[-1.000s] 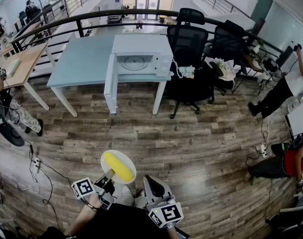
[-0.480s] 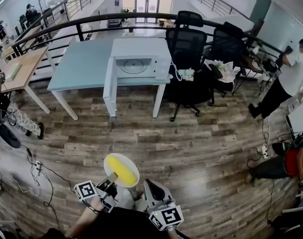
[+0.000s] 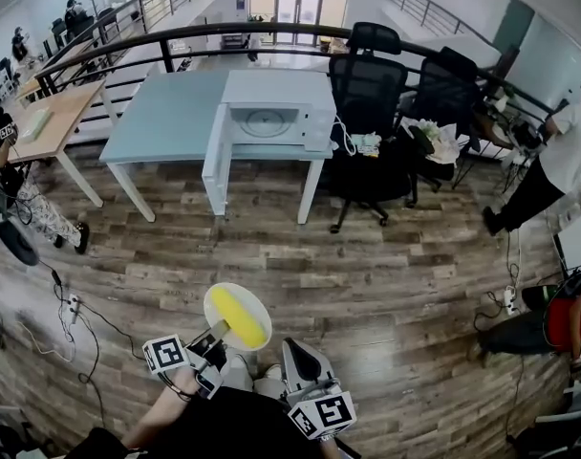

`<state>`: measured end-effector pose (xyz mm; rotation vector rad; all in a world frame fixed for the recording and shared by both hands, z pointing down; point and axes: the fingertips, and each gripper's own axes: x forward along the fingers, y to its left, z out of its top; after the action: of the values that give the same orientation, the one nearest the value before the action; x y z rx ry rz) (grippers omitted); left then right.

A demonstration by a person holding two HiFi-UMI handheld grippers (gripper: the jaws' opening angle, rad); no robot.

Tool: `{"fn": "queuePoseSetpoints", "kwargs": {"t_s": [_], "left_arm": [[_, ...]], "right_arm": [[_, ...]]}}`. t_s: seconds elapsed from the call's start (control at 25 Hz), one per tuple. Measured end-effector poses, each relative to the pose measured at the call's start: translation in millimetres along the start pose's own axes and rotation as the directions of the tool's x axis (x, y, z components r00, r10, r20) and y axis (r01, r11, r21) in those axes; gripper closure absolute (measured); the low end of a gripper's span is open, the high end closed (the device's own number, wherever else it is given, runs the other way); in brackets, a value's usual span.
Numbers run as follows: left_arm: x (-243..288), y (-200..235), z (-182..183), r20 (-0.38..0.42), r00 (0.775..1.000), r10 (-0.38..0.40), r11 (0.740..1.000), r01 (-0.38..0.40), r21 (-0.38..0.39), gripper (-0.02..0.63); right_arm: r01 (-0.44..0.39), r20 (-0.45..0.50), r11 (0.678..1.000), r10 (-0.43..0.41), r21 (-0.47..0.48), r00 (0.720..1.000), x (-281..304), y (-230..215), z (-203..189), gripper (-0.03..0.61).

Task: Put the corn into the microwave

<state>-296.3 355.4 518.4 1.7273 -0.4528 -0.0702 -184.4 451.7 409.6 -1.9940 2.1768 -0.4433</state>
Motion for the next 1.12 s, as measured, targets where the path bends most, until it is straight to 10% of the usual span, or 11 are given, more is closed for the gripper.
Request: {"fn": "queuePoseSetpoints", "kwargs": {"t_s": [1.12], "left_arm": [[78,-1,-5,0.039,0.999,-0.033,0.997,0.035,-0.063,0.581]], "right_arm": [[0.028,-0.076,0.999,-0.027,0.016,0.997,1,-64,-11,0.571]]}}
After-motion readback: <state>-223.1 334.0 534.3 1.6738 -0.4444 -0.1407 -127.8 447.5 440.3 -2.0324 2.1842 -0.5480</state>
